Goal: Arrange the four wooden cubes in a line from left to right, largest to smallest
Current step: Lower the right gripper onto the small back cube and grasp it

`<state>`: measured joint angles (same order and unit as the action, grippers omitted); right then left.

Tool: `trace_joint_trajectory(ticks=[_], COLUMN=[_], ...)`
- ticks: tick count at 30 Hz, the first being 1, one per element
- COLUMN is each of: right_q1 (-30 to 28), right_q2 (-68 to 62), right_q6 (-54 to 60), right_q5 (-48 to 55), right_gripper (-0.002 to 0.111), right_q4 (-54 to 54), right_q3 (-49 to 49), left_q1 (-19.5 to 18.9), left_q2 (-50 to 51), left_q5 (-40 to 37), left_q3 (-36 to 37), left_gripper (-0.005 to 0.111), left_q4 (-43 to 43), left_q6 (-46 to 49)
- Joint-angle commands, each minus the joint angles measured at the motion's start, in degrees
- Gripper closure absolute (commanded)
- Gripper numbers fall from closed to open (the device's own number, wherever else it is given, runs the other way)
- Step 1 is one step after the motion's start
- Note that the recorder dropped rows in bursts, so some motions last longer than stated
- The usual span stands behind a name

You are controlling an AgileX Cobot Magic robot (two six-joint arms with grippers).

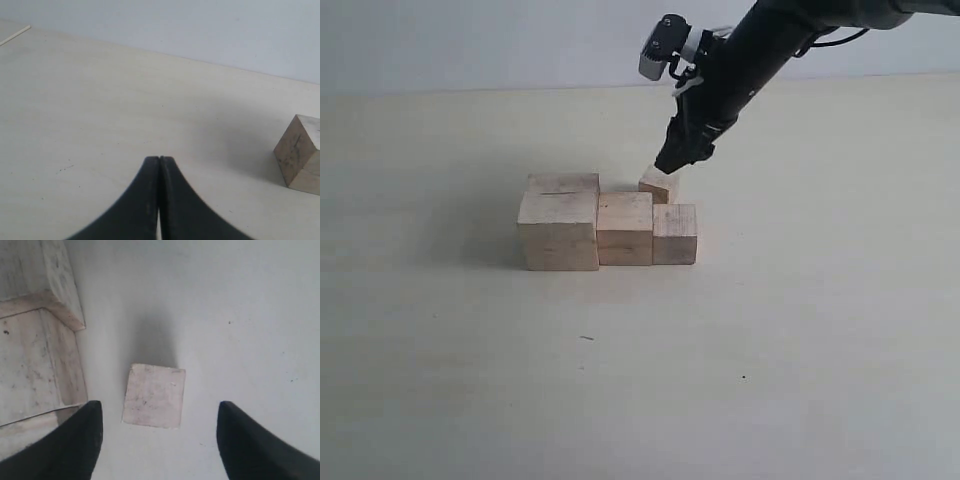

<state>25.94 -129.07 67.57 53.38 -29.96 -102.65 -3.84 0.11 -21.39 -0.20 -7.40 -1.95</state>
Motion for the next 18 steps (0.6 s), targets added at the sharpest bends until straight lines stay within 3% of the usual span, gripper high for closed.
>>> trace_joint_trajectory(ticks=[1, 18], right_q1=[0.1, 0.1], right_q2=[-0.9, -4.6], right_q6=[0.4, 0.3], right_q5=[-2.9, -3.2], right_gripper=[0.042, 0.033], right_q4=[-0.5, -3.6], right_q3=[-0.6, -0.6], left_q1=[-0.2, -0.2], left_q2=[-0.1, -0.1], left_q5=[0.4, 0.4], left_q3=[0.2, 0.2], left_gripper=[0.107, 0.107], left_q4=[-0.1, -0.1], left_q6=[0.2, 0.2])
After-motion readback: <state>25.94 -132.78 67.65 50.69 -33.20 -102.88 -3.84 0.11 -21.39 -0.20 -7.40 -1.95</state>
